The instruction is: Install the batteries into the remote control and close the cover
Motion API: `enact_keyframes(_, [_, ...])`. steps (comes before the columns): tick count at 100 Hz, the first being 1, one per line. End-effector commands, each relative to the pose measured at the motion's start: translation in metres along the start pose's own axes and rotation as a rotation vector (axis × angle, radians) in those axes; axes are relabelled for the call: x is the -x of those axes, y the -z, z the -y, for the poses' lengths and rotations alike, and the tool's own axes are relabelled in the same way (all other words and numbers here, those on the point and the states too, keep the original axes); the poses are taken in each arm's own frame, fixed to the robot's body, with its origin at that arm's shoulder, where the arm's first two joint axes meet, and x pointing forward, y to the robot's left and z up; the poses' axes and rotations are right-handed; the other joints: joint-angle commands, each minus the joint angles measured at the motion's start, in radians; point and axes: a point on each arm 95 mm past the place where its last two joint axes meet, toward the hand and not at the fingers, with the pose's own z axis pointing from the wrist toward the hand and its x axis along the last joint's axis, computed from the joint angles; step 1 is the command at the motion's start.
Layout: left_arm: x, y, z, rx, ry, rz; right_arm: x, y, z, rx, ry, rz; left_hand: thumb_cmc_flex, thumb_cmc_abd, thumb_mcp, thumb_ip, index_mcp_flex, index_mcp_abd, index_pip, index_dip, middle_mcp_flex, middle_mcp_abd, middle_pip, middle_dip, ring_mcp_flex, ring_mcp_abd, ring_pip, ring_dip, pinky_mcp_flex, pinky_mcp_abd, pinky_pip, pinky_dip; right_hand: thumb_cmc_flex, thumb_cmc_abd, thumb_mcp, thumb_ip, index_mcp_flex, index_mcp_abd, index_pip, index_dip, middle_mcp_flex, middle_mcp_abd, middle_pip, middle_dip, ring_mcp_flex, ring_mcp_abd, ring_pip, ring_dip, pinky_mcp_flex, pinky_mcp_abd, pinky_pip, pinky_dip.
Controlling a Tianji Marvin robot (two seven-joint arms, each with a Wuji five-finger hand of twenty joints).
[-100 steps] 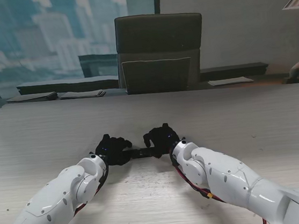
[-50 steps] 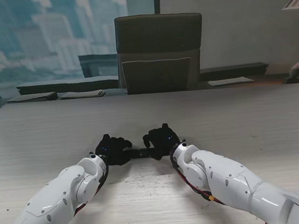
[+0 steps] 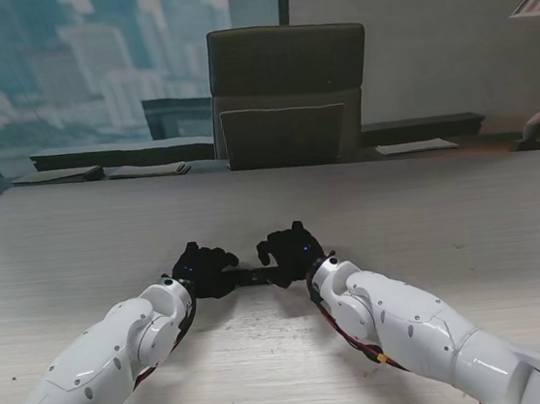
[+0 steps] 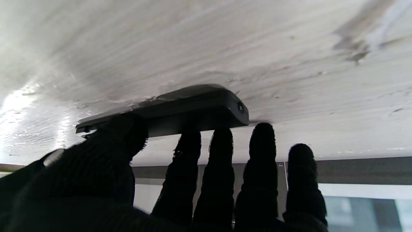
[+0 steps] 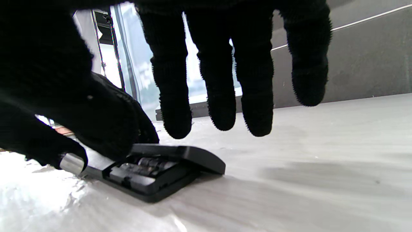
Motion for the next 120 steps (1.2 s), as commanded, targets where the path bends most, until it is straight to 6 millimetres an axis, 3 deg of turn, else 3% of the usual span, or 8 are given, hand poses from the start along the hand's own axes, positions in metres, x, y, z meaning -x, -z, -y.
enact_keyframes(1, [-0.001,0.002,-0.010,0.039,0.003,0.002,-0.004,-0.001,-0.001,-0.001,-0.007,-0.013,-0.019,-0.002,0.018,0.023,0.029,-0.008,0.018,0.009,0.034,-0.010,0.011,0.003,0.012,-0.017,0.010,0.007,-0.011,0.002,0.003,-0.005,-0.031,0.031,0.002,0.029,-0.017,0.009,0.005,0.021,-0.023,0.019,0.016,0.011,-0.015,-0.017,0.012,0.015,-0.018,0.007,-0.011,0.010])
enact_keyframes(9, [-0.001,0.002,-0.010,0.040,0.003,0.002,-0.004,-0.001,-0.003,0.005,-0.008,-0.014,-0.020,-0.002,0.018,0.023,0.028,-0.008,0.018,0.009,0.034,-0.012,0.011,0.003,0.013,-0.017,0.010,0.007,-0.011,0.002,0.003,-0.005,-0.047,0.054,-0.011,0.029,-0.020,0.012,0.004,0.022,-0.027,0.021,0.015,0.011,-0.018,-0.017,0.012,0.015,-0.024,0.009,-0.012,0.009])
enact_keyframes(23, [-0.001,0.002,-0.010,0.040,0.002,0.002,-0.003,-0.003,-0.006,0.011,0.004,-0.019,-0.019,-0.002,0.019,0.023,0.028,-0.007,0.018,0.009,0.034,-0.011,0.011,0.003,0.013,-0.016,0.010,0.007,-0.010,0.002,0.003,-0.005,-0.098,0.154,-0.054,0.040,-0.035,0.013,-0.004,0.022,-0.037,0.026,0.011,0.010,-0.029,-0.014,0.011,0.016,-0.032,0.012,-0.016,0.007])
enact_keyframes(44, [-0.001,0.002,-0.010,0.041,0.004,0.003,0.000,-0.009,-0.009,0.020,-0.002,0.017,-0.019,-0.002,0.018,0.023,0.028,-0.006,0.017,0.008,0.034,-0.011,0.011,0.003,0.013,-0.016,0.010,0.007,-0.010,0.002,0.003,-0.005,-0.064,0.208,-0.064,0.055,-0.041,0.016,0.000,0.027,-0.052,0.036,0.013,0.012,-0.045,-0.008,0.011,0.018,-0.042,0.013,-0.018,0.007])
enact_keyframes(83, [0.000,0.002,-0.010,0.040,0.004,0.006,0.004,-0.023,-0.002,-0.033,0.002,0.036,-0.018,-0.001,0.017,0.023,0.028,-0.007,0.018,0.009,0.036,-0.012,0.012,0.003,0.014,-0.017,0.010,0.007,-0.010,0.001,0.003,-0.005,-0.027,0.169,-0.054,0.053,-0.043,0.015,0.000,0.026,-0.062,0.040,0.016,0.013,-0.050,-0.004,0.014,0.021,-0.045,0.019,-0.011,0.007])
enact_keyframes(120, [0.001,0.002,-0.010,0.039,0.007,0.008,0.003,-0.023,0.010,-0.086,0.012,0.033,-0.018,0.000,0.016,0.023,0.026,-0.006,0.015,0.007,0.034,-0.011,0.012,0.003,0.013,-0.017,0.010,0.007,-0.010,0.001,0.004,-0.004,-0.044,0.126,-0.050,0.052,-0.052,0.022,-0.001,0.029,-0.067,0.041,0.018,0.014,-0.054,-0.004,0.012,0.021,-0.050,0.018,-0.014,0.004])
